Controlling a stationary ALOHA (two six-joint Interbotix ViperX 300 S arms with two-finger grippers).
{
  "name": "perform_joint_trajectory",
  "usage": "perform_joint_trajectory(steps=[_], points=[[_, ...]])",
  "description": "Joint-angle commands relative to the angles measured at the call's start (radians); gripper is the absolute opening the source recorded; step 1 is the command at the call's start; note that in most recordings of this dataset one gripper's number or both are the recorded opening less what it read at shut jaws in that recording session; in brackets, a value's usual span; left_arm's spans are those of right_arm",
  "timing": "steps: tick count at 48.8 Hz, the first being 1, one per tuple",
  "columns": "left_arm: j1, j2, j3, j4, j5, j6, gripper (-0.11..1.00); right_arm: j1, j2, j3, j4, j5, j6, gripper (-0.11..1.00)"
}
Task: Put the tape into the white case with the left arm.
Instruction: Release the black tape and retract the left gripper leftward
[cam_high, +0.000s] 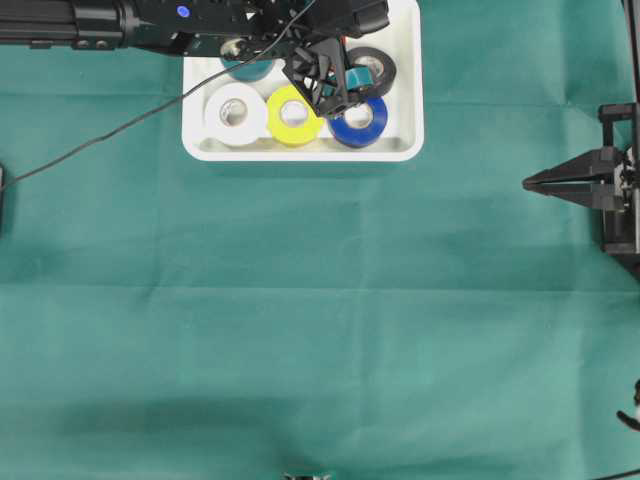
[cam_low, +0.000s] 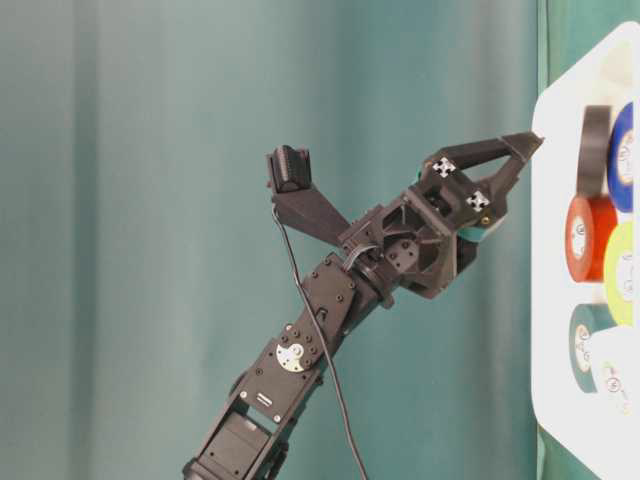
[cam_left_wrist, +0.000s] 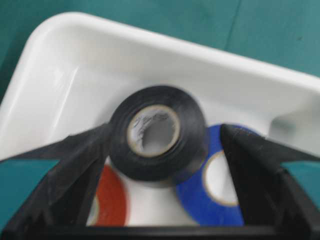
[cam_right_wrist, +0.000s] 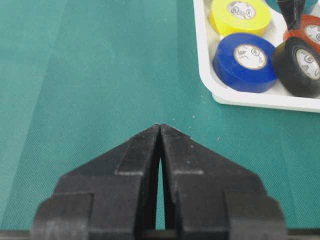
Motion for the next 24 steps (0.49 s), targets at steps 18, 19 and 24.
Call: perform_joint_trajectory(steps=[18, 19, 24], points=[[0.003, -0.212, 0.170, -0.002, -0.018, -0.003, 0.85, -0.002, 0.006, -0.011, -0.002, -0.011, 0.002, -0.10], [0.003, -0.235, 0.195, -0.002, -0.025, -0.003, 0.85, 0.000, 0.006, -0.011, -0.002, -0.011, 0.002, -0.10], [0.002, -0.311, 0.282, -0.003, -0.066, -0.003, 0.85, 0.000, 0.005, -0.011, -0.002, -0.009, 0.002, -0.10]])
